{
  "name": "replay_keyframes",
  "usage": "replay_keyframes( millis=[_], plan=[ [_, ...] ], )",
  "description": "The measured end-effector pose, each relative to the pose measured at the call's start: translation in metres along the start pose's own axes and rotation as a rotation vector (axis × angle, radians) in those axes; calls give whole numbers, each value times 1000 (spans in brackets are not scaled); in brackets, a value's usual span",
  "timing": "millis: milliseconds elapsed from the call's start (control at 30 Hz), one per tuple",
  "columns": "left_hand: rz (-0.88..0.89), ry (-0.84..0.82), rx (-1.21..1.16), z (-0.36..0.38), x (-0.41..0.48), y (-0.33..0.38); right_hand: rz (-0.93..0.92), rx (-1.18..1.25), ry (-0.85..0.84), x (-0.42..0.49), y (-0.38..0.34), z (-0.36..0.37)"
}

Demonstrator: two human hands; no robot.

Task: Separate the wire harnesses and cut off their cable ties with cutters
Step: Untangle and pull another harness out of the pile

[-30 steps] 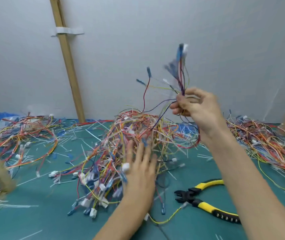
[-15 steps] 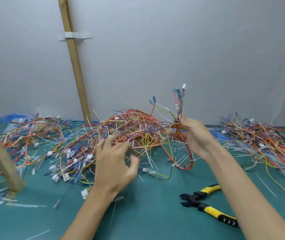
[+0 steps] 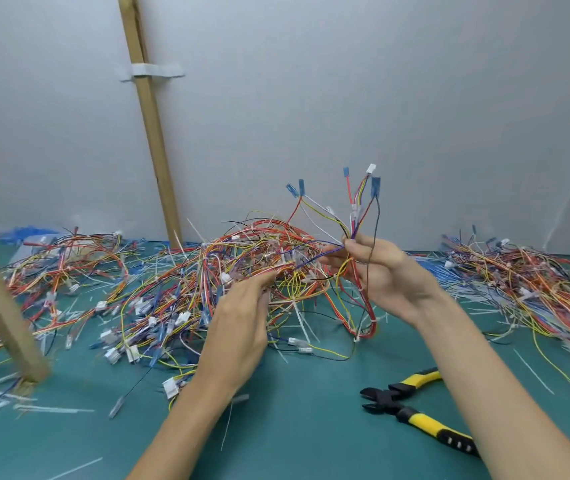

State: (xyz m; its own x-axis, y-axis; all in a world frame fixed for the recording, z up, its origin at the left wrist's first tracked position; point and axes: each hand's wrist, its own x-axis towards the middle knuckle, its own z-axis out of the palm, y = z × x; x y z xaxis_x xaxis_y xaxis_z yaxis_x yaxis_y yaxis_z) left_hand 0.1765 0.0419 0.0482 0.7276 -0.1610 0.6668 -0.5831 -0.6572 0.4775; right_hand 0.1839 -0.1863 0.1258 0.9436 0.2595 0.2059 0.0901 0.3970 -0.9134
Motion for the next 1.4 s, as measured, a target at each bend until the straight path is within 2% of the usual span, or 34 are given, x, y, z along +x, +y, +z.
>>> replay_keyframes(
  millis=[133, 267, 433, 500, 600, 800, 1233, 1400],
  plan=[
    [-57, 66, -31, 1, 3, -10, -28, -103, 31, 0, 4, 2],
    [-94, 112, -30, 5, 7, -15, -6, -71, 34, 2, 6, 9],
    [-260, 139, -134, 2, 9, -24, -8, -44, 106, 2, 11, 14],
    [-293, 121, -108, 0, 9, -28, -14, -20, 146, 4, 14, 14],
    [-237, 71, -15, 0, 9, -29, -21, -13, 177, 4, 15, 14],
    [-219, -17, 19, 1, 10, -32, -24, -176, 254, 8, 23, 19],
    [-254, -69, 221, 7, 10, -34, -12, -368, 188, 9, 24, 16],
    [-323, -190, 43, 1, 13, -42, -4, -382, 197, 8, 24, 19]
  ],
)
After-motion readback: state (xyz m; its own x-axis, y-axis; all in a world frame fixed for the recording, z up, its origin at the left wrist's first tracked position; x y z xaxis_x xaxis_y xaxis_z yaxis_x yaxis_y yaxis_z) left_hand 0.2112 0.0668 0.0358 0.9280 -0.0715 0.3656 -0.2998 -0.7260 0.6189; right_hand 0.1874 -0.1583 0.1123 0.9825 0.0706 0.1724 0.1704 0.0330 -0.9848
